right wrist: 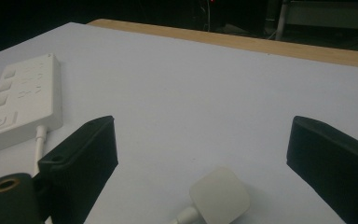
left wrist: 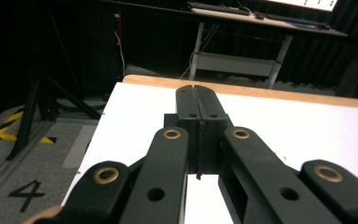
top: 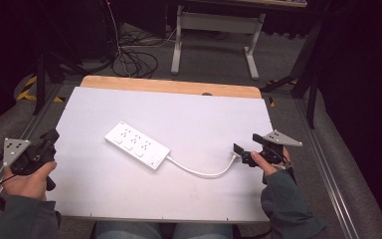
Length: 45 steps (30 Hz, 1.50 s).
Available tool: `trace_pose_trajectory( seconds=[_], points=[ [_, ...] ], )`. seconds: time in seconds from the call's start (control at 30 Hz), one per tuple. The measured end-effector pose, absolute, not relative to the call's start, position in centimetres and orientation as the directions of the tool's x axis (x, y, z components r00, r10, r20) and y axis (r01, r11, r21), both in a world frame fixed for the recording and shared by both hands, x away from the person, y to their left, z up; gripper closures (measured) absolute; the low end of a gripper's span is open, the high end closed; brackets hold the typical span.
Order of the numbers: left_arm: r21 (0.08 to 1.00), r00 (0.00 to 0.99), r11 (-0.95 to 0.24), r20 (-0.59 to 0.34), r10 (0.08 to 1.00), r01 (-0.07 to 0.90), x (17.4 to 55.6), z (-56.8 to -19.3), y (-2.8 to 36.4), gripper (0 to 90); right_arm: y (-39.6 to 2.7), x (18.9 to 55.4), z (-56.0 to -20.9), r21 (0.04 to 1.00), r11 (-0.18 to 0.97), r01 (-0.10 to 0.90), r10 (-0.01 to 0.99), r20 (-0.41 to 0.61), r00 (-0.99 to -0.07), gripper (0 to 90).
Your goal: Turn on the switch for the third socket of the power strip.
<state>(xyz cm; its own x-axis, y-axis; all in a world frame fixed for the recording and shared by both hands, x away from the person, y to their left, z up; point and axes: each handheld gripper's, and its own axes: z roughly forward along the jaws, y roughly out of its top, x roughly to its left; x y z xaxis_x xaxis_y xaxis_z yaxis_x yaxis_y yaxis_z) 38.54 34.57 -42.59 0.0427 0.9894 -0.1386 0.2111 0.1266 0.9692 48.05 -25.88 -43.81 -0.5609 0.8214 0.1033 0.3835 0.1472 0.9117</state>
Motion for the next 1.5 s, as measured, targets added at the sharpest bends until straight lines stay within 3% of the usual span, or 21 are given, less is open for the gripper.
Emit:
trace_pose_trajectory(
  seconds=[0.43,0.7,1.5],
  points=[
    [0.971,0.072,0.056,-0.074,0.995,0.234,39.8,-42.7,33.8,90.0,-25.9,48.1,-43.8,0.912,0.152,0.38,0.819,0.099,-0.565,8.9],
    [0.966,0.139,-0.005,-0.032,0.99,0.258,41.1,-42.7,32.5,90.0,-26.0,48.0,-43.8,0.912,0.152,0.38,0.823,0.097,-0.56,8.9],
    [0.946,0.258,-0.101,0.019,0.966,0.308,44.0,-42.9,29.9,90.0,-26.1,48.0,-43.8,0.912,0.155,0.379,0.822,0.094,-0.562,9.0]
  ],
)
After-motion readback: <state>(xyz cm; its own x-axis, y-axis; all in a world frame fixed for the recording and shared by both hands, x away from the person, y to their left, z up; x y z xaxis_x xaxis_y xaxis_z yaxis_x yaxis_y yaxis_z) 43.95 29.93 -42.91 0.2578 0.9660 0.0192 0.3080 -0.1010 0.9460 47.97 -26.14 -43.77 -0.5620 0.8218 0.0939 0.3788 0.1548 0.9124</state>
